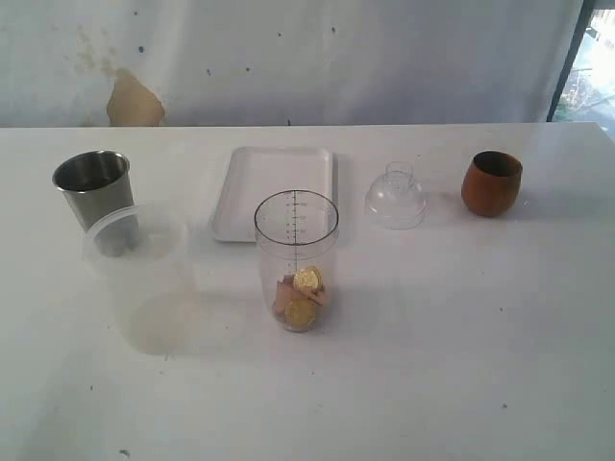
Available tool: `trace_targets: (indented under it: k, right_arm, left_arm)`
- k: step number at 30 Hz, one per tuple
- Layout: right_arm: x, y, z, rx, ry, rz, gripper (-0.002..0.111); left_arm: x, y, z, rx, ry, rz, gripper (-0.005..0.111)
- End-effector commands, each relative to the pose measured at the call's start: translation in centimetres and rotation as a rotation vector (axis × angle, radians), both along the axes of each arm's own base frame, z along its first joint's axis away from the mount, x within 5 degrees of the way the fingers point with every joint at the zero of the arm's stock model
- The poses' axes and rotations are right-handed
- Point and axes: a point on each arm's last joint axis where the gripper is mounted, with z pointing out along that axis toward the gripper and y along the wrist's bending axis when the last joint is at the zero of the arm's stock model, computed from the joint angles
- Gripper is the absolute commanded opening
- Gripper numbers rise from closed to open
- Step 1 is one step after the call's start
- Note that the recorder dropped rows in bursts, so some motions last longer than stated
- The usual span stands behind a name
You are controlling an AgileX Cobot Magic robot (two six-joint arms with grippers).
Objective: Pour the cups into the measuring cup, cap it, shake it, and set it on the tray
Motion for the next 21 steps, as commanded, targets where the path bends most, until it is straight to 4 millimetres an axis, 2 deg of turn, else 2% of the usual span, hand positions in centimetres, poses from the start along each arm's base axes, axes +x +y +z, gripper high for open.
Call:
trace_targets:
  k: [1, 9, 17, 21]
  right_arm:
    - [-0.06, -0.08, -0.94, 0.008, 0.068, -0.017, 0.0]
    - [-0.2, -0.21, -1.57, 0.146, 0.126, -0.054, 0.0]
    - [-0.21, -0.21, -1.59, 0.016, 0.14, -0.032, 0.0]
    - [-0.21, -0.21, -1.61, 0.013, 0.142, -0.032, 0.0]
  left_arm:
    - [-0.03, -0.02, 0.08, -0.007, -0.012, -0.003, 0.0]
    - [-0.03, -0.02, 0.08, -0.007, -0.012, -0.003, 0.0]
    - [-0.03, -0.02, 0.08, -0.007, -0.012, -0.003, 0.0]
    - [-0.03, -0.02, 0.08, -0.007, -0.012, -0.003, 0.0]
